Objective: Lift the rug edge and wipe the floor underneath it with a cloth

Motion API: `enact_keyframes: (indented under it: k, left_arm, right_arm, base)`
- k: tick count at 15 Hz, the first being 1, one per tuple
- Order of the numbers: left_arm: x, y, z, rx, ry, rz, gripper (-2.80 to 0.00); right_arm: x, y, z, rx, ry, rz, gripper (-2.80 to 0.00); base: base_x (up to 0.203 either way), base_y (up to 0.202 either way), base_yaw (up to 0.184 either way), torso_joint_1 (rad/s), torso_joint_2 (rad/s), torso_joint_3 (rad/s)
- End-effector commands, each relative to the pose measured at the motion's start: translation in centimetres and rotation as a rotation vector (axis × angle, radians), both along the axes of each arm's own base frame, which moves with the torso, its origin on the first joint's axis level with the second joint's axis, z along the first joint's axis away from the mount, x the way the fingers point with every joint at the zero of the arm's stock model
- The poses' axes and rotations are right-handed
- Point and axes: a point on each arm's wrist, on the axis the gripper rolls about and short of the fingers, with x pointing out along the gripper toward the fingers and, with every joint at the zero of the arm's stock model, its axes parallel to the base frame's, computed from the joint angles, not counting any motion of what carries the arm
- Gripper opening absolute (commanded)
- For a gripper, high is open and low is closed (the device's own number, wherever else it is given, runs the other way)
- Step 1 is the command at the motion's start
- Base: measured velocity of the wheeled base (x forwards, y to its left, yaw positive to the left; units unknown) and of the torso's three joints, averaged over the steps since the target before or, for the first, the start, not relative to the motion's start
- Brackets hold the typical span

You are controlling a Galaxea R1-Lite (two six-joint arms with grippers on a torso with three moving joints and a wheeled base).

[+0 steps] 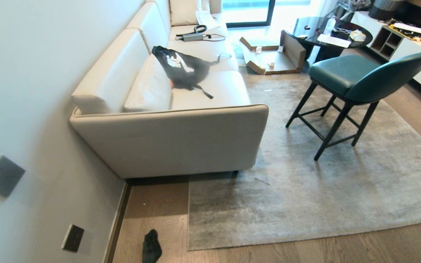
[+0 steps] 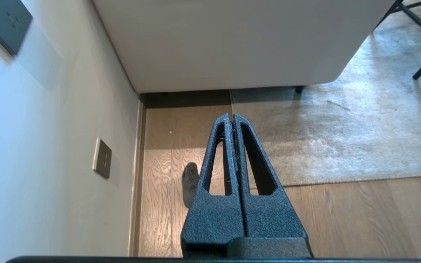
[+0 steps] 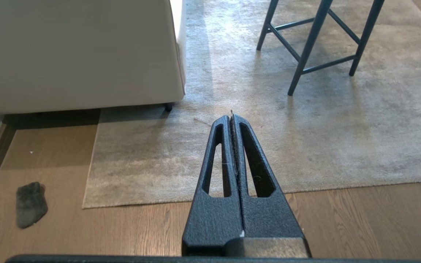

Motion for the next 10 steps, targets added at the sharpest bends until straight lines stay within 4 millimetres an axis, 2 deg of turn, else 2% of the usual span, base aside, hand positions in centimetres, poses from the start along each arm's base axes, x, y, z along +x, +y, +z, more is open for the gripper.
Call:
enact_keyframes:
  k: [1,7,10]
  left_arm:
    - [0.0,0.0,-0.01,-0.001,0.001,0.0,-2.8]
    - [0.0,0.0,-0.01,-0.001,0.001,0.0,-2.8]
    - [0.0,0.0,-0.01,-0.001,0.001,0.0,-2.8]
  right_arm:
    - [0.0,0.0,0.03,-0.002,0.0,0.0,-2.8]
    - [0.0,0.0,0.02,-0.002,0.001,0.0,-2.8]
    - [0.0,0.0,0.03,-0.005,0.001,-0.001,-2.8]
  base:
    - [0.0,0.0,0.0,0.185,-0.55,-0.359]
    - [0.0,0.0,0.0,0.221,-0.6,-0.376]
    - [0.0,0.0,0.0,0.186,-0.46,-0.278]
